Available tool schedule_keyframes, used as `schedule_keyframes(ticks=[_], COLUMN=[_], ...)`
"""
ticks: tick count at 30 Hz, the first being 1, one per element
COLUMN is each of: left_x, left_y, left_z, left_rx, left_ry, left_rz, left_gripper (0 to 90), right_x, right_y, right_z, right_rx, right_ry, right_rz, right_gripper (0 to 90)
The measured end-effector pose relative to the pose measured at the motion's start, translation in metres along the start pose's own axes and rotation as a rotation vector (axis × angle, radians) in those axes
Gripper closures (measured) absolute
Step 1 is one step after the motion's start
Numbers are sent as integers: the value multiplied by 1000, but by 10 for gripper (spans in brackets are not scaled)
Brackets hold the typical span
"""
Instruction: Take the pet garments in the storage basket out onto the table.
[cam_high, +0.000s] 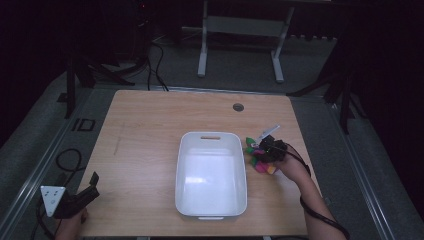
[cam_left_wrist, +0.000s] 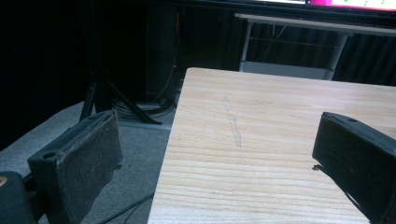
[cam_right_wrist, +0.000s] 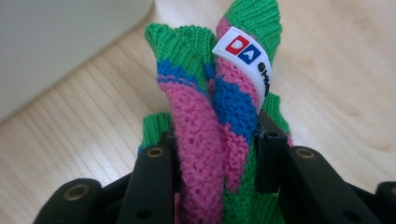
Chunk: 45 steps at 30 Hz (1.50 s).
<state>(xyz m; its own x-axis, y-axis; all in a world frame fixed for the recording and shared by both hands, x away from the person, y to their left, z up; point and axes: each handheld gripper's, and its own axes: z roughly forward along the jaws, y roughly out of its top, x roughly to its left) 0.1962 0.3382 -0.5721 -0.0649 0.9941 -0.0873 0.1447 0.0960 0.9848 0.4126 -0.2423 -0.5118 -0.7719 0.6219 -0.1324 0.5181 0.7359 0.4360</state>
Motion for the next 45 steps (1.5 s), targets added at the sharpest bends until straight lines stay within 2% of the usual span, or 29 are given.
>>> schedule_keyframes(ticks=[5,7,11,12,13,16,17,23,26,29,31,32,33,36,39,41,42,45], left_x=[-1,-1,0,0,0,0,-1,-1,-1,-1,-1,-1,-1,-1,-1,-1,-1,-1], left_y=[0,0,0,0,0,0,0,0,0,0,0,0,0,0,0,0,0,0], left_z=[0,0,0,0,0,0,0,0,0,0,0,0,0,0,0,0,0,0], left_rx=[1,2,-2,-2,-1,0,0,0,1,2,1,1,1,1,2,2,1,0], left_ry=[3,4,3,3,3,3,4,5,6,7,7,7,8,7,7,7,8,8], left_rz=[5,7,7,7,6,1,2,7,6,8,7,9,7,6,6,6,5,5], left_gripper=[18,18,18,18,18,18,18,18,18,18,18,18,18,18,18,18,18,18], right_x=[5,6,6,6,5,5,3,1,0,-2,-2,-3,-3,-5,-6,-6,-8,-8], right_y=[-6,-5,-3,-3,-3,-4,-5,-15,-24,-41,-45,-54,-59,-75,-89,-94,-106,-119], right_z=[12,12,7,7,-4,-11,-23,-43,-52,-62,-63,-65,-66,-66,-65,-65,-65,-66], right_rx=[12,16,16,16,-2,-20,-47,-88,-120,-188,-200,-223,-230,-283,-320,-331,-355,-396], right_ry=[2,-4,8,8,16,3,-3,4,3,1,2,-11,-20,-28,-70,-80,-102,-137], right_rz=[5,9,14,14,29,20,32,47,73,140,154,172,176,225,258,269,304,345], right_gripper=[639,624,518,518,429,392,377,300,272,196,184,122,123,126,122,122,122,123])
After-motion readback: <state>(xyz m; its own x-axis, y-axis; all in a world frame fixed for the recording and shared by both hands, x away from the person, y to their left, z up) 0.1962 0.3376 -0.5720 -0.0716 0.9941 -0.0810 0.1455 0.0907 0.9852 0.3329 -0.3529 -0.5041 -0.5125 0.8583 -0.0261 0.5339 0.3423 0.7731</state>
